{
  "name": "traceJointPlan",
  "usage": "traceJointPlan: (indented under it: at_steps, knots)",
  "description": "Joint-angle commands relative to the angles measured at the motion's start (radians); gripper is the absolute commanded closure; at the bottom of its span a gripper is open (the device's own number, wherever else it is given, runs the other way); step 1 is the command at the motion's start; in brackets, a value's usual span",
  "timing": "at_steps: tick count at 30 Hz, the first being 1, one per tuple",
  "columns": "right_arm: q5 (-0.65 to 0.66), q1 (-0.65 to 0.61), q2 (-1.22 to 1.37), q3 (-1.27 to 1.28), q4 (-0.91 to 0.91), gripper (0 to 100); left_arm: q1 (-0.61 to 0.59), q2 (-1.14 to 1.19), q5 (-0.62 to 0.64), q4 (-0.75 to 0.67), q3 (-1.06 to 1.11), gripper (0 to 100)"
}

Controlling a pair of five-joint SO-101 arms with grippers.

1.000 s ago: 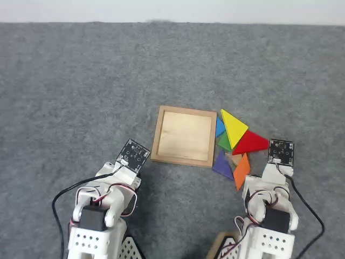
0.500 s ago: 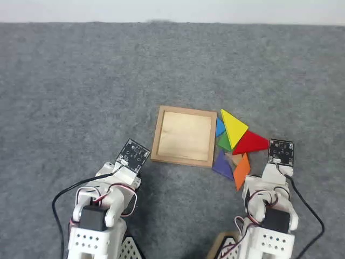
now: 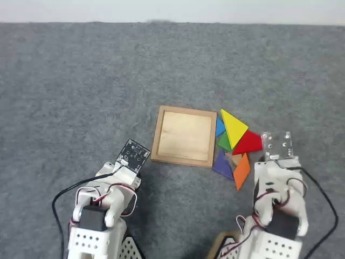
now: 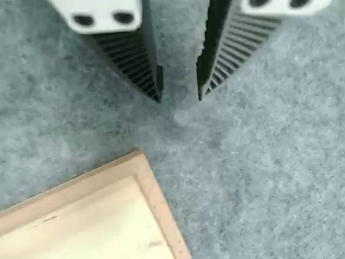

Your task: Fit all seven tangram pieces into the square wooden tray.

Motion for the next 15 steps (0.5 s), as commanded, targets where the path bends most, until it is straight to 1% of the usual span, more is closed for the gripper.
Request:
traceJointPlan:
  at_steps: [1,3,6,8,10,12,15]
  knots:
    - [-0.041,-0.035,0.257,-0.192,-0.005,96.9,-0.006,-0.012,-0.009,-0.002,-0.012,90]
    - [-0.052,-0.099,0.444,-0.272,-0.001,97.1,-0.006,-0.012,-0.009,-0.002,-0.012,90]
    - [-0.138,-0.185,0.727,-0.405,0.001,96.7,-0.006,-0.012,-0.009,-0.002,-0.012,90]
    - [-0.187,-0.228,0.908,-0.503,0.001,96.7,-0.006,-0.012,-0.009,-0.002,-0.012,90]
    - [-0.199,-0.259,1.072,-0.601,0.002,96.1,-0.006,-0.012,-0.009,-0.002,-0.012,90]
    - [-0.147,-0.278,1.216,-0.695,0.021,91.3,-0.006,-0.012,-0.009,-0.002,-0.012,90]
    - [0.0,-0.294,1.405,-0.862,0.104,78.4,-0.006,-0.012,-0.009,-0.002,-0.012,90]
